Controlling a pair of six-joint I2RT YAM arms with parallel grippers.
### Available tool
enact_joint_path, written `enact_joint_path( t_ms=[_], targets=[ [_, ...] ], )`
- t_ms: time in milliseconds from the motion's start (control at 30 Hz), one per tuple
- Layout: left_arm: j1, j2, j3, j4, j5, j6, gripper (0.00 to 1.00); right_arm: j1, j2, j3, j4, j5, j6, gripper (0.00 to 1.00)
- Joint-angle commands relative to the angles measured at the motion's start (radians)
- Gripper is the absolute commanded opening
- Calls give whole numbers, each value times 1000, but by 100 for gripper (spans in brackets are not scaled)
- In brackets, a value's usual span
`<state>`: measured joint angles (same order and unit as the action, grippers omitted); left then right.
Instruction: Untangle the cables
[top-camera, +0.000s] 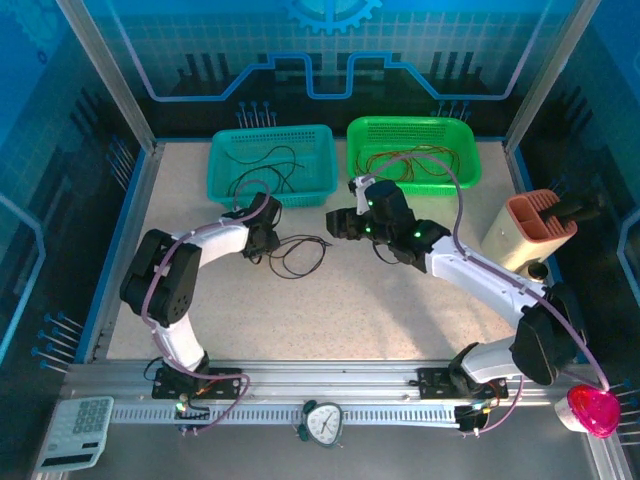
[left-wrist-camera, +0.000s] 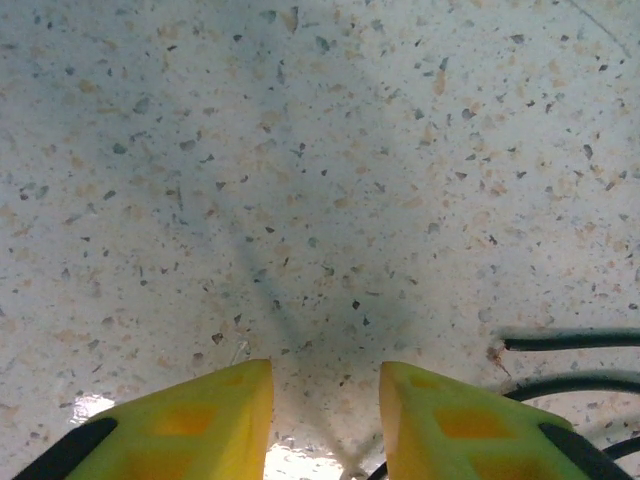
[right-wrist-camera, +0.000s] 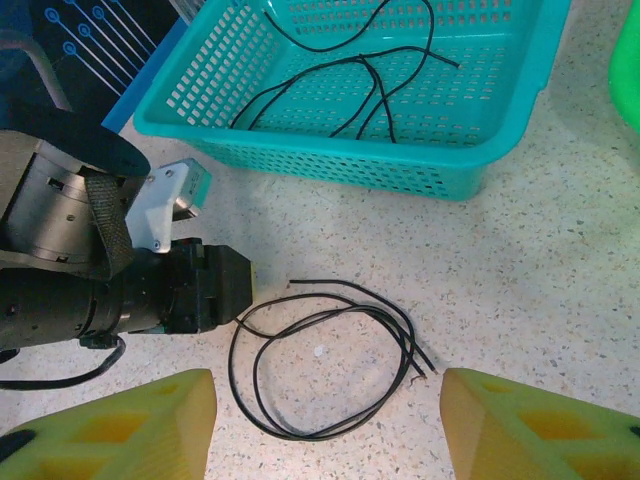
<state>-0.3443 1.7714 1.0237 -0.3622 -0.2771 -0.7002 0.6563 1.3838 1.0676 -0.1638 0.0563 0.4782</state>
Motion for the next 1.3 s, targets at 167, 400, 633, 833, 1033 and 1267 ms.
enact_joint_path(
  t_ms=[167,400,633,833,1033,1267],
  targets=[
    [-5,27,35,-13,-19,37,15,19,-36,7,-7,6,-12,62],
    [-13,-50,26,-20,-33,92,0,21,-61,13,-16,2,-11,62],
    [-72,-237,146,-122,-7,227,0,20,-75,18,-13,-12,5,62],
    [-87,-351,281,-193,78,280,0,20,-59,22,-6,-26,7,62],
    [-86,-414,428,-204,198,282,0,21,-58,19,-3,-36,10,63],
    [-87,-427,590,-172,314,242,0,22,-77,17,-7,-23,-5,64]
  ],
)
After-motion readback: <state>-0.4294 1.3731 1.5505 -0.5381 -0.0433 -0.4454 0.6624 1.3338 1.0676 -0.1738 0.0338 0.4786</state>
